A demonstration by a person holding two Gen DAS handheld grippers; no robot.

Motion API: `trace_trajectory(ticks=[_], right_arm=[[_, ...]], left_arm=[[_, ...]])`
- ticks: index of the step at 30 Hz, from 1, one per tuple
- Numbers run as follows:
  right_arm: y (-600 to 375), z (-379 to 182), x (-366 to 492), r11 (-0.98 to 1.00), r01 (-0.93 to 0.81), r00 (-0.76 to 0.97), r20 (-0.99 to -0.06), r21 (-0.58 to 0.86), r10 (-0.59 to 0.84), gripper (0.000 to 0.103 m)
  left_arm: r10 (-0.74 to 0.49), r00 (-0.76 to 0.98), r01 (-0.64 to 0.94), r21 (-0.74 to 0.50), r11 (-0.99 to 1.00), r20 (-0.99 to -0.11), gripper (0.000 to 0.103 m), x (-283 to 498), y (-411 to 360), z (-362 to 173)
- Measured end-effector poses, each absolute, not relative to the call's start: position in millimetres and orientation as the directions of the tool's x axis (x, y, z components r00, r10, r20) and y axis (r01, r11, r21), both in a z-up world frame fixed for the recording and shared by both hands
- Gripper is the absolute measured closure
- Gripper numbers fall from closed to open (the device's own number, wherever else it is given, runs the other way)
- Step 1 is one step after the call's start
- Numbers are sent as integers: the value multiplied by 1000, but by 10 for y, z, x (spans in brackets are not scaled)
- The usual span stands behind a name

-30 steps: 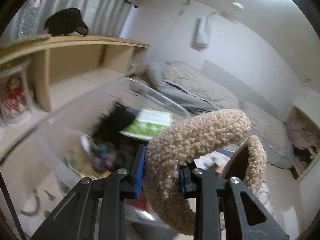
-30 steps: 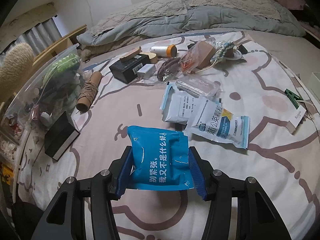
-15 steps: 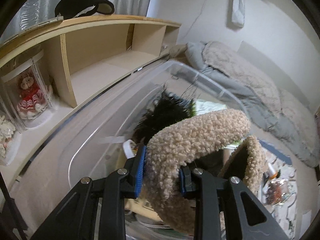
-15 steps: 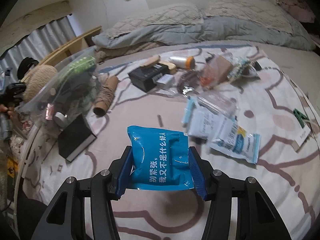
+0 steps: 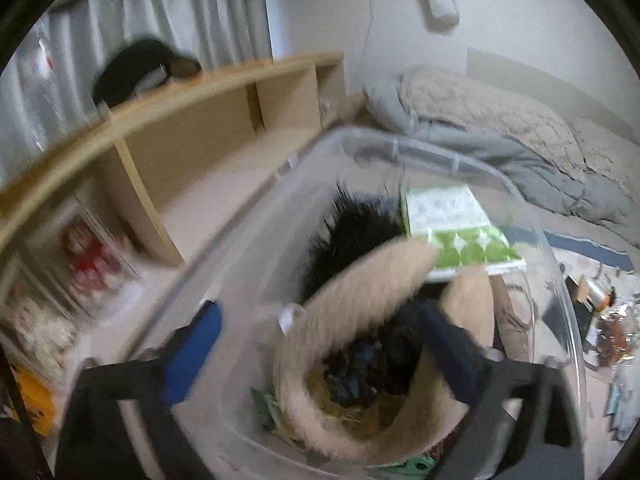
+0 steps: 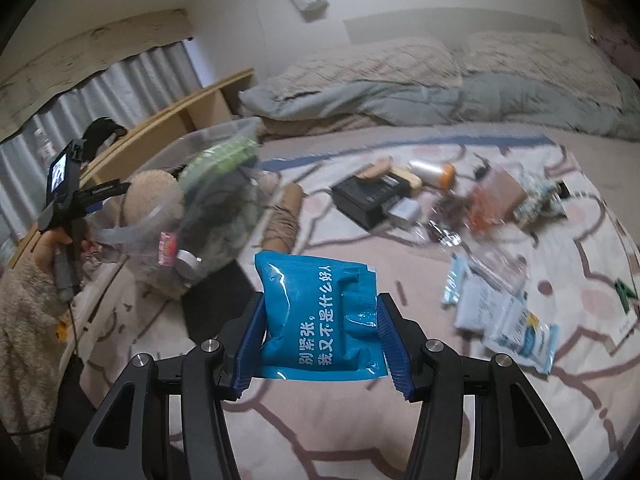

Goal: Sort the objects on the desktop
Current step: 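Carry the earmuff with the left tool into the clear plastic bin, then release the earmuff into the bin by opening the left tool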

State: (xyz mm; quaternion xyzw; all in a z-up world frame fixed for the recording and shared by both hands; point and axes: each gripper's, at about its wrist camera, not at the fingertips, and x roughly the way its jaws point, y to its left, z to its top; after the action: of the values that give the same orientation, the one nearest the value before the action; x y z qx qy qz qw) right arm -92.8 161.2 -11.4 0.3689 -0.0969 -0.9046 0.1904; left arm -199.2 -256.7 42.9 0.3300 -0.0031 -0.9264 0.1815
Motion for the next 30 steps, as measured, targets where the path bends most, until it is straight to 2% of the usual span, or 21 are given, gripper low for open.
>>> trace_trajectory(ticks=[3,5,16,22,30], right_arm=[[1488,27,-933,-897,312,-654,-613,314,-442,48],[1389,129,-949,-889,339,-654,-603,307,-458,48],[652,720,-1114,-833,515,-645,-548,202,-532,48],[213,867,-1297,-807,572,-623,-562,149,-545,48],[-359,838,-1734,-795,586,-577,-608,156,-545,48]], left_arm=[[-363,-738,319,180,-930,-568,2,-1885,-2535,522],[-352,-753,312,170,-935,-556,2,-1785,-2539,578],[-203,-829,243,-8,-970,-521,2,-1143,-2376,788],[-184,-849,227,-27,-974,-495,2,-714,-2340,725],[-131,-839,194,-67,-979,-528,2,-339,-2341,438]])
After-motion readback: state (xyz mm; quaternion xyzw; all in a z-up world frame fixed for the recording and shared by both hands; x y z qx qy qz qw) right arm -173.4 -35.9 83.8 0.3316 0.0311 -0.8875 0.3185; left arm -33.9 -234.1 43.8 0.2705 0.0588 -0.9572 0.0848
